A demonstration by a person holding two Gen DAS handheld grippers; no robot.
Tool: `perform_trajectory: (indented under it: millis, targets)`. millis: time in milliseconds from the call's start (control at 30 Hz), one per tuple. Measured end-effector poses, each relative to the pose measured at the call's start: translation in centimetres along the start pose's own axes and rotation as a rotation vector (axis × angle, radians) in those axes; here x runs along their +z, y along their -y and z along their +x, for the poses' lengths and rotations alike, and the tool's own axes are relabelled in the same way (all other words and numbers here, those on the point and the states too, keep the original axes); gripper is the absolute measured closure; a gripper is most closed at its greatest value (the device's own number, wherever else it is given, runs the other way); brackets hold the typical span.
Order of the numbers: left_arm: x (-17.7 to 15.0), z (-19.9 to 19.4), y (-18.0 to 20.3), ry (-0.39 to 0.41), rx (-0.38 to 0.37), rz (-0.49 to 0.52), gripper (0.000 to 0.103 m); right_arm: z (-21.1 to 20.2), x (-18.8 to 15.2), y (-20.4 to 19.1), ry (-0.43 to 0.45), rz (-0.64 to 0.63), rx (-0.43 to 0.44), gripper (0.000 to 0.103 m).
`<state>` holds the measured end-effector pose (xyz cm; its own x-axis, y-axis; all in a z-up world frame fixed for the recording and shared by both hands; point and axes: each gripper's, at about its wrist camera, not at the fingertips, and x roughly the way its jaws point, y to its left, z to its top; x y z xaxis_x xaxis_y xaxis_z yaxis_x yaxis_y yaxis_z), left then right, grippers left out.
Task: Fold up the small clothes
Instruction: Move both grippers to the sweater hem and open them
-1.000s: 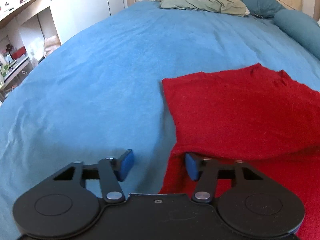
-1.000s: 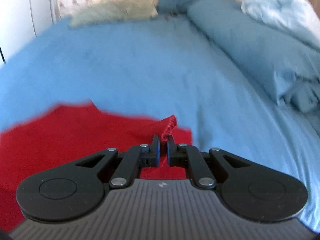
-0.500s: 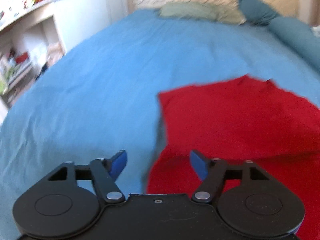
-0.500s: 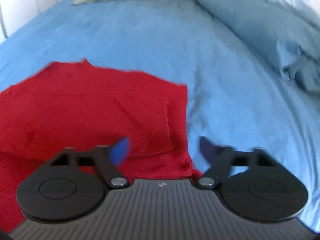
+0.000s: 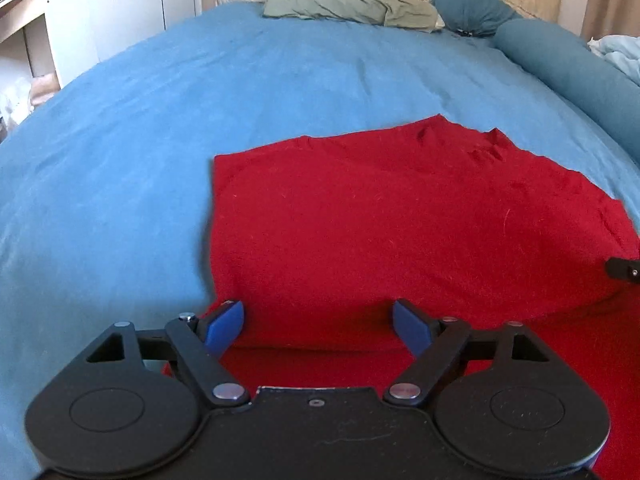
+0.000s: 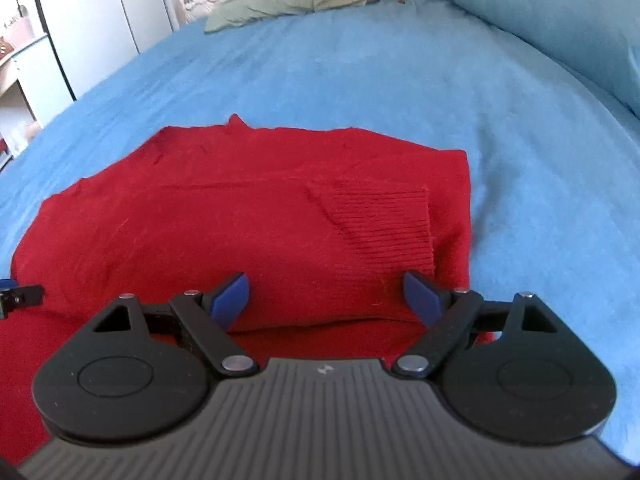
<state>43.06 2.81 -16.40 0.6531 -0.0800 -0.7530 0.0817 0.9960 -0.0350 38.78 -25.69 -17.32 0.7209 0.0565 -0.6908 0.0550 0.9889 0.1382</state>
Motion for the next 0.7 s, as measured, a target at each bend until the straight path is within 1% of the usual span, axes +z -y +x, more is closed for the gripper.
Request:
perform_trajectory:
  millis: [100, 167, 233, 300, 333, 400, 433, 533, 567, 633, 700]
  targets:
    - [-0.5, 0.1, 0.4, 0.031, 0.014, 0.002, 0.016, -0.1, -0.5, 0.5, 0.027, -0.009, 0.023, 0.002]
    - [-1.1, -0.6, 0.4, 0.045, 0.019, -0.001, 0.016, -0.5, -0.9, 0.8, 0.042, -0.015, 0.038, 0.002]
    - [-0.8, -0.9, 0.5, 0.054, 0.020, -0.010, 0.018, -0.8, -0.8, 0.8, 0.046, -0.036, 0.049, 0.002]
    - [-0.4, -1.9, 0.5, 0.072, 0.032, -0.019, 0.019, -1.9, -0.3, 0.7, 0.057, -0.034, 0.062, 0.002]
    - [-0.2, -2.8, 0.5, 0.088, 0.054, -0.021, 0.018, -3.1, 0.0, 0.9, 0.084, -0.027, 0.083, 0.002]
    - [0.4, -5.5, 0.5, 0.134, 0.097, -0.030, 0.017, -6.0, 0.4, 1.0, 0.146, -0.027, 0.121, 0.002]
    - [0.7, -7.1, 0.3, 0.162, 0.101, -0.034, 0.013, -7.9, 0.8, 1.0, 0.172, -0.033, 0.126, 0.002]
    - [1.1, -12.9, -0.3, 0.235, 0.093, -0.053, 0.002, -13.1, 1.3, 0.6, 0.204, -0.069, 0.128, 0.002]
    - [1.0, -14.8, -0.5, 0.255, 0.094, -0.057, 0.001, -15.3, 1.3, 0.6, 0.220, -0.075, 0.142, 0.002]
    - [0.3, -18.8, -0.6, 0.266, 0.109, -0.068, 0.001, -19.6, 0.8, 0.8, 0.241, -0.069, 0.175, 0.000]
    - [-0.9, -22.3, -0.6, 0.266, 0.091, -0.068, 0.001, -23.4, -0.1, 0.4, 0.235, -0.067, 0.175, 0.000]
